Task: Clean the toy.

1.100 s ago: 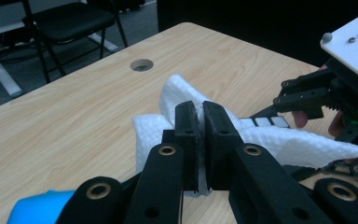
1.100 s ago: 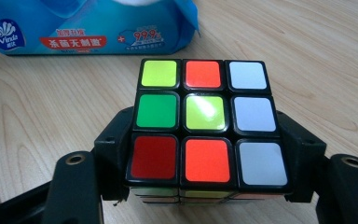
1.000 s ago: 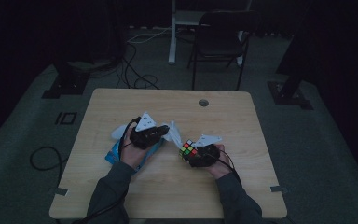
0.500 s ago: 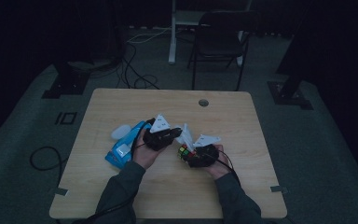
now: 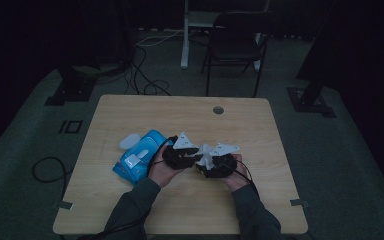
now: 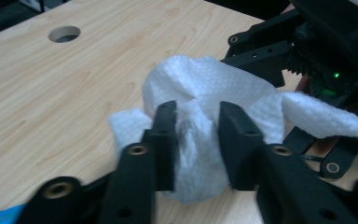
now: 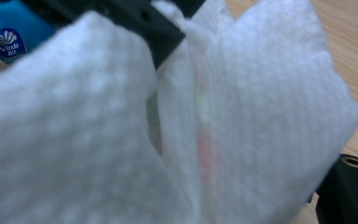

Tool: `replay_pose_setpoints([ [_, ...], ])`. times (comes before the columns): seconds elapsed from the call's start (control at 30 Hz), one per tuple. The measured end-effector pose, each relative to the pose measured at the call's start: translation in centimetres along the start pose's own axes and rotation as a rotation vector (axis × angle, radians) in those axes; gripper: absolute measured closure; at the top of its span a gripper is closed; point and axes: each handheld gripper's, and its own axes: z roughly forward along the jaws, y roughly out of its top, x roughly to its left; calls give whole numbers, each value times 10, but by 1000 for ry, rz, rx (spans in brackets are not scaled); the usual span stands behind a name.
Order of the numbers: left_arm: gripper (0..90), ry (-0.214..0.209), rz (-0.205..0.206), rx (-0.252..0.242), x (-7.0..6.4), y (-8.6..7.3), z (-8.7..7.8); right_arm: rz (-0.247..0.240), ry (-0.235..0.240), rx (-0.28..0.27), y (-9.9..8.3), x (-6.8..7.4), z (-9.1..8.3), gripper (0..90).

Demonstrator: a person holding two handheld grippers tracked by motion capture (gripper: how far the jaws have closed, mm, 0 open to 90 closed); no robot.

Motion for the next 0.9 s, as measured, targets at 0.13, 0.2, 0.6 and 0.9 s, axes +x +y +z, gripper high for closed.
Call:
replay_pose_setpoints([
  [0.13,635,-10,-16,-17,4,2,-3,-2,3,-2,0,1,0,339],
  [0.2,637,-12,-21,-16,6,4,-5,-3,4,-1,0,1,0,339],
  [0.6,663,-13,-62,34,10,-2,7,-21,12,-6,1,4,1,339],
  [0.9,587,-47,-67,39,7,-2,12,-27,6,-6,1,4,0,338],
])
